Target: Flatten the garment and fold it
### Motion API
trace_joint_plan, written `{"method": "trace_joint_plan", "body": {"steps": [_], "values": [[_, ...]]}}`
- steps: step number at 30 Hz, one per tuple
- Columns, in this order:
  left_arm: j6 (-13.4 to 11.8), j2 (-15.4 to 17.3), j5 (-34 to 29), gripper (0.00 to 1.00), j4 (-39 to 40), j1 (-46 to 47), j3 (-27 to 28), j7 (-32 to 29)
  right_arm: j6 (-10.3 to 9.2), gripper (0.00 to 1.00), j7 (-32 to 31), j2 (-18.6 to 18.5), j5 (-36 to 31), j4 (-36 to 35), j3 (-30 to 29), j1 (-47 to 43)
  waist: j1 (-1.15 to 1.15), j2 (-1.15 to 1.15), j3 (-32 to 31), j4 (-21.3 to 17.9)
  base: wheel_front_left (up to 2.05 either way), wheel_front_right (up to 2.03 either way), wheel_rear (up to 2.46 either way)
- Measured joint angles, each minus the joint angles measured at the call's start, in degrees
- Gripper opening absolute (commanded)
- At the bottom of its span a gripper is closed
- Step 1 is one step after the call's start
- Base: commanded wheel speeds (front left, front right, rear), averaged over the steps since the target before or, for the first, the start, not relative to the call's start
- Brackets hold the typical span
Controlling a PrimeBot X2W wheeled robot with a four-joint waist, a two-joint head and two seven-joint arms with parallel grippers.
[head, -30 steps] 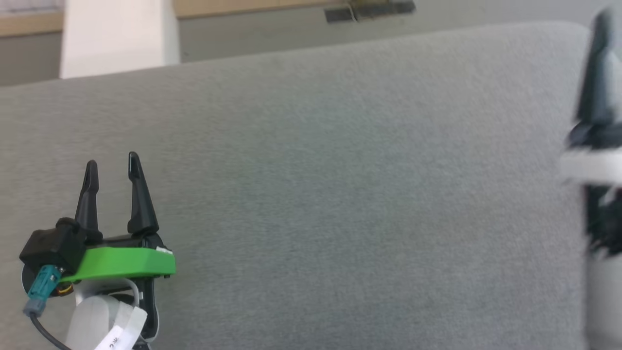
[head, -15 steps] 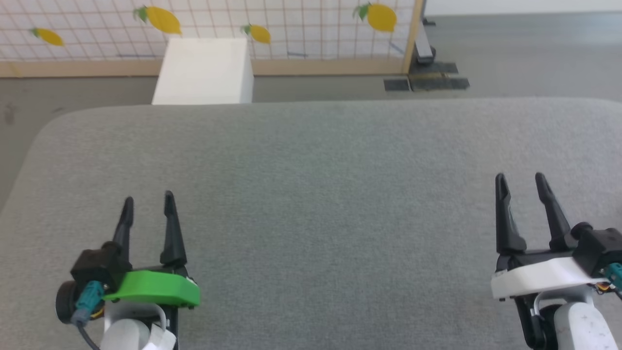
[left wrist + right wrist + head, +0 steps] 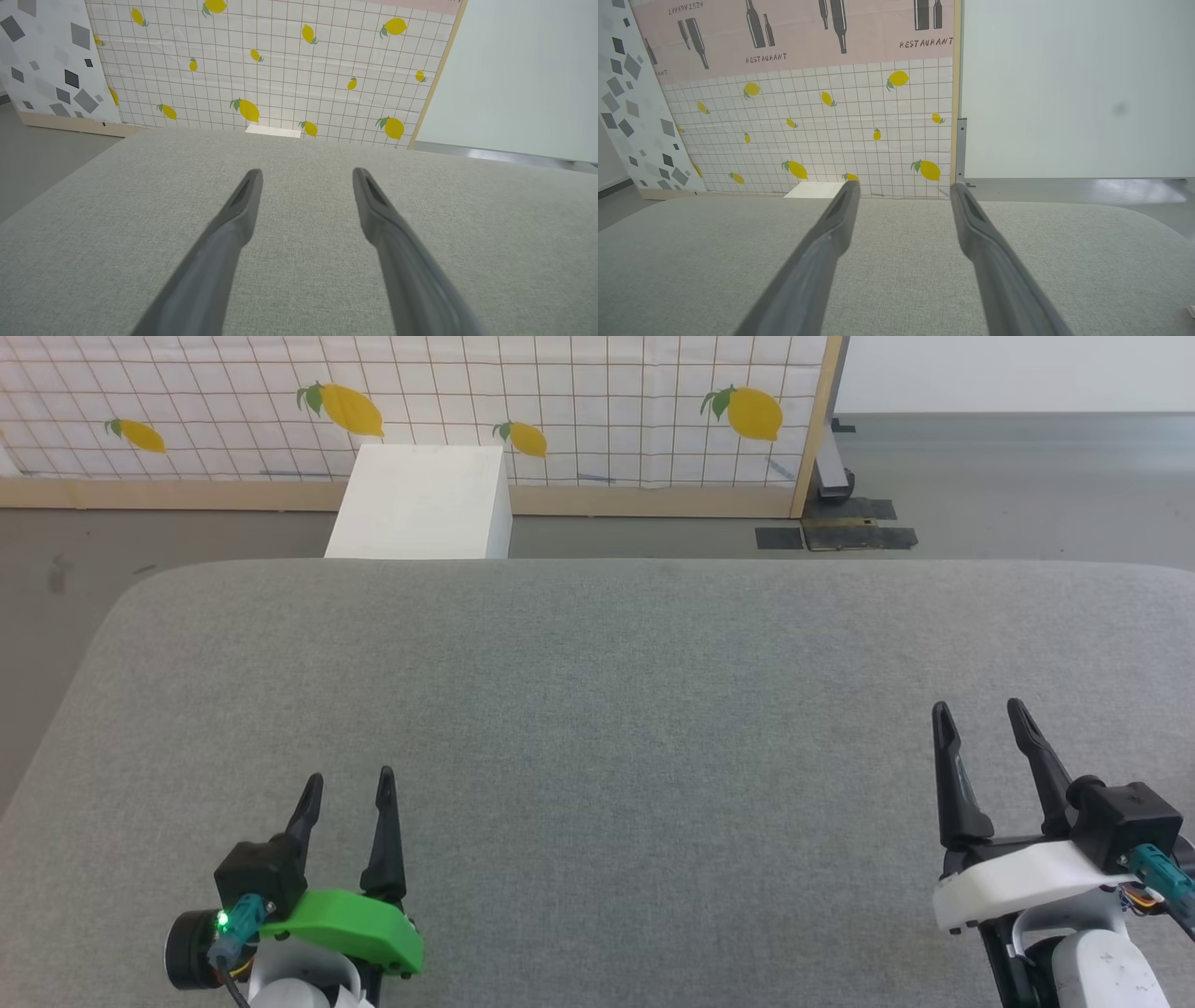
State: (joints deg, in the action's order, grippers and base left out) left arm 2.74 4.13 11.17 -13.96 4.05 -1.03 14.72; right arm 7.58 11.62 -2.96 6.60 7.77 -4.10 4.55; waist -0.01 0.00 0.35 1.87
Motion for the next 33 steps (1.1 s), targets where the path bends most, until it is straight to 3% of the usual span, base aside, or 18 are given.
{"method": "trace_joint_plan", "body": {"steps": [5,6,33], "values": [[-0.01,0.0,0.0,1.0,-0.7,0.04,-0.33,0.0,0.0,1.0,-0.1,0.0,0.07,0.24,0.0,-0.03,0.0,0.0,0.06,-0.1,0.0,0.0,0.0],[-0.01,0.0,0.0,0.0,-0.79,0.04,-0.41,0.0,0.0,0.0,-0.1,0.01,0.08,0.24,0.01,-0.03,0.0,0.0,0.05,-0.13,0.0,0.0,0.0],[-0.27,-0.07,-1.51,0.0,1.48,0.03,-0.14,-2.29,0.01,0.0,-1.76,-0.01,-0.55,-0.79,0.53,-0.03,0.0,0.0,-0.02,-0.44,0.0,0.0,0.0]]}}
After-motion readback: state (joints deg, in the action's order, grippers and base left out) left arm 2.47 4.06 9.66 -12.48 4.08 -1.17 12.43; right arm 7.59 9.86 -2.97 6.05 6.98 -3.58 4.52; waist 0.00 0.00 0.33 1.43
